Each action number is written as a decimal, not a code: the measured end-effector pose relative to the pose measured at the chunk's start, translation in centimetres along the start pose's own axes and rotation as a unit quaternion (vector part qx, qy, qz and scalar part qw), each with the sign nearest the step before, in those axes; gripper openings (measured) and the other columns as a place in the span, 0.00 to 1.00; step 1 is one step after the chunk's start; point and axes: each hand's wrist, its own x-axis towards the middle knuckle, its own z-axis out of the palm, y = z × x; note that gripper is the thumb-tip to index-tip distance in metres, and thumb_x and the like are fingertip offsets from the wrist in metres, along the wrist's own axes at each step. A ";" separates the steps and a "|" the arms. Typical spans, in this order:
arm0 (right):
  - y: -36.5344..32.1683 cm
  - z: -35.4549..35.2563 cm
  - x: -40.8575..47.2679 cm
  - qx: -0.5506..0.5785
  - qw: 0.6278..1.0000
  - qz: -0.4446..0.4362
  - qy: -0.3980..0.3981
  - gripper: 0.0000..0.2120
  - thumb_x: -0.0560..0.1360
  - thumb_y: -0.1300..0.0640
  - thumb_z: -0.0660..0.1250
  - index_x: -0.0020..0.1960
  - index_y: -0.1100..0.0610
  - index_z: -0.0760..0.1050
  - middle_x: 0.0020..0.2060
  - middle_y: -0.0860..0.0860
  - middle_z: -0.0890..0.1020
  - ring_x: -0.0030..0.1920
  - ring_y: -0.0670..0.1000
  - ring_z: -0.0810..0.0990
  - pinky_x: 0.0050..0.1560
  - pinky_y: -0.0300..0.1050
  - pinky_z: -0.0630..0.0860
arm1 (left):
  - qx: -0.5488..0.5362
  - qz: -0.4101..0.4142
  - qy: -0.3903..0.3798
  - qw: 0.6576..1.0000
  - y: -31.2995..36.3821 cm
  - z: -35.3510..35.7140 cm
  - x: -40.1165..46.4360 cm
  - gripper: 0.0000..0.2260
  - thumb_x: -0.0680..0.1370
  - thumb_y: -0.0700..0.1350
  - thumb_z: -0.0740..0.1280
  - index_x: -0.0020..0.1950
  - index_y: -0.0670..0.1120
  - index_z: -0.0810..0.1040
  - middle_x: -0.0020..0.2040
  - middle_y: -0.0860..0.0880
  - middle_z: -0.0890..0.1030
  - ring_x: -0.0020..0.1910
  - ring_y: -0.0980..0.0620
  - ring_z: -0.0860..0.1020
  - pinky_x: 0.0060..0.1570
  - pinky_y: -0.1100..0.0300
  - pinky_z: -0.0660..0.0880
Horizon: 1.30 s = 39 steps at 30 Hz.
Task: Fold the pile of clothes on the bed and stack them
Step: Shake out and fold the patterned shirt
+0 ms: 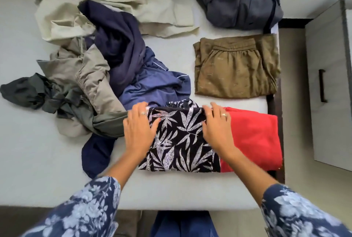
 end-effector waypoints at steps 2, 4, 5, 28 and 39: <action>0.0 1.1 -3.1 -0.020 0.998 -0.060 -0.002 0.27 0.72 0.56 0.70 0.68 0.58 0.68 0.68 0.59 0.70 0.68 0.58 0.68 0.70 0.58 0.60 | -0.017 -0.059 0.033 0.998 0.0 0.7 -3.4 0.25 0.72 0.54 0.71 0.62 0.42 0.69 0.57 0.42 0.72 0.54 0.41 0.72 0.50 0.46 0.71; 0.3 2.6 -6.0 -0.039 0.989 -0.129 -0.059 0.31 0.70 0.52 0.71 0.69 0.59 0.69 0.70 0.59 0.70 0.70 0.58 0.69 0.72 0.56 0.56 | -0.040 -0.159 -0.005 0.986 0.1 1.6 -6.4 0.26 0.73 0.58 0.69 0.59 0.41 0.69 0.56 0.41 0.72 0.55 0.40 0.72 0.51 0.46 0.71; 0.4 3.4 -7.2 -0.051 0.983 -0.154 -0.087 0.33 0.68 0.51 0.72 0.70 0.60 0.69 0.70 0.59 0.70 0.71 0.58 0.68 0.72 0.56 0.53 | -0.063 -0.230 -0.037 0.970 0.3 2.0 -7.5 0.26 0.73 0.60 0.67 0.59 0.40 0.70 0.57 0.41 0.71 0.56 0.40 0.71 0.52 0.45 0.70; -2.1 -0.4 -5.7 -0.025 0.984 -0.130 -0.120 0.16 0.61 0.57 0.62 0.48 0.57 0.73 0.34 0.52 0.81 0.31 0.56 0.81 0.29 0.44 0.74 | -0.595 -0.625 -0.043 0.503 2.5 1.4 -8.1 0.09 0.73 0.34 0.69 0.49 0.41 0.70 0.38 0.41 0.73 0.30 0.48 0.69 0.17 0.69 0.68; 0.8 -16.7 -0.5 0.068 0.997 -0.017 -0.030 0.19 0.72 0.57 0.59 0.62 0.47 0.74 0.57 0.56 0.81 0.57 0.60 0.78 0.51 0.50 0.73 | -0.567 -0.317 0.049 0.758 12.1 -9.9 -1.2 0.14 0.74 0.46 0.65 0.60 0.52 0.72 0.47 0.49 0.79 0.40 0.48 0.77 0.43 0.54 0.76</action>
